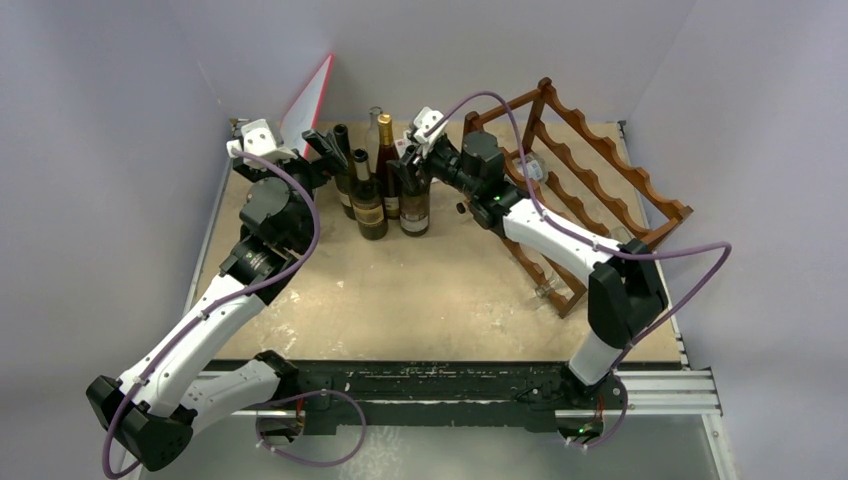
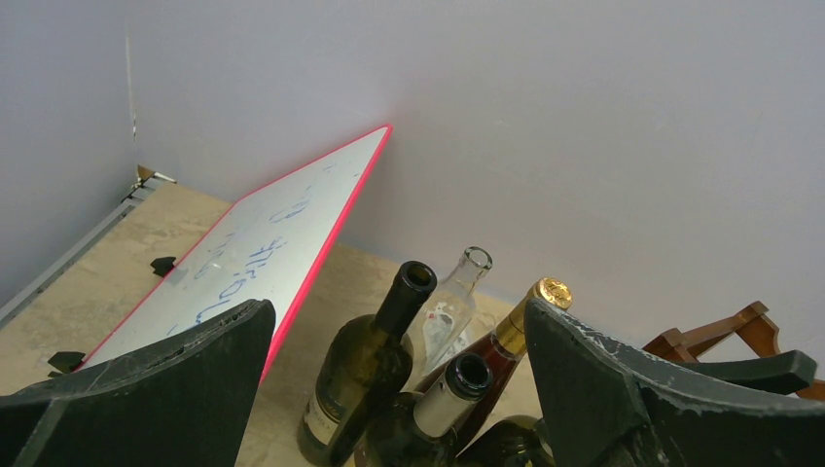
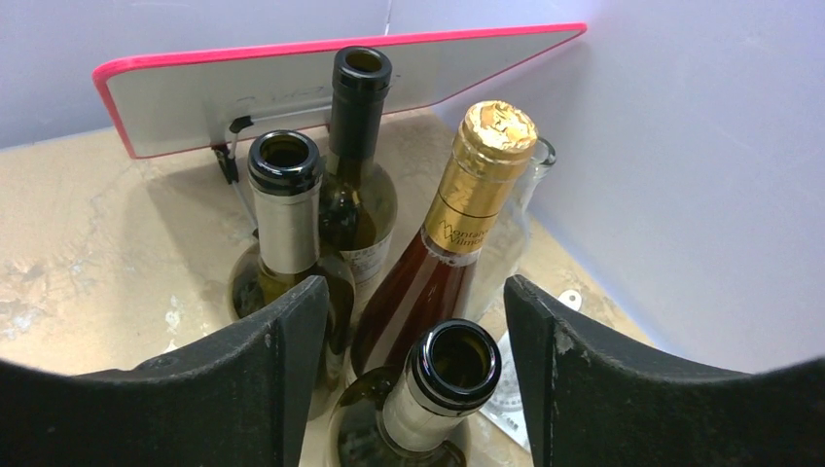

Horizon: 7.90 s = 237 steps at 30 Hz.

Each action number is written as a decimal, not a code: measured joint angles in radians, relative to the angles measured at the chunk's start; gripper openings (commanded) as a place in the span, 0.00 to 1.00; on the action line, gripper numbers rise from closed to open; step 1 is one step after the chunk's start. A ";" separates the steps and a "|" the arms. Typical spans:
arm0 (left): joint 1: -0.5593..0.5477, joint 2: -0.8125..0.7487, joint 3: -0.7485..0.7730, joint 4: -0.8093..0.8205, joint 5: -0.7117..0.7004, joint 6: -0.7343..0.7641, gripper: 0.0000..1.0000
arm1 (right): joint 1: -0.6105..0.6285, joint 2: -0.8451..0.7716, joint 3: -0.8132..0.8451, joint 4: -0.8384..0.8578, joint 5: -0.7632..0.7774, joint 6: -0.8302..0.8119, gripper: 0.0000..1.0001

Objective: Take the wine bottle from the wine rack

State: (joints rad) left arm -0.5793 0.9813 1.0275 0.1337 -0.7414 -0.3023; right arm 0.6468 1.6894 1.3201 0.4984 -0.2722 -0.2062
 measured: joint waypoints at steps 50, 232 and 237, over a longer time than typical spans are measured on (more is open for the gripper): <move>-0.001 -0.012 0.000 -0.001 0.005 -0.003 1.00 | 0.080 -0.442 -0.614 -1.196 0.309 -0.933 0.86; -0.015 -0.061 -0.007 0.037 -0.126 0.065 1.00 | 0.199 -0.114 -0.232 0.222 0.053 0.006 0.92; -0.010 -0.061 -0.007 0.037 -0.127 0.082 1.00 | 0.199 -0.238 -0.232 0.169 0.103 -0.091 1.00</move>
State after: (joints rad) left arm -0.5892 0.9199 1.0203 0.1707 -0.8684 -0.2207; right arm 0.8459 1.4513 1.0878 0.6674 -0.1696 -0.2974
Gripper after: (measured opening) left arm 0.998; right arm 0.991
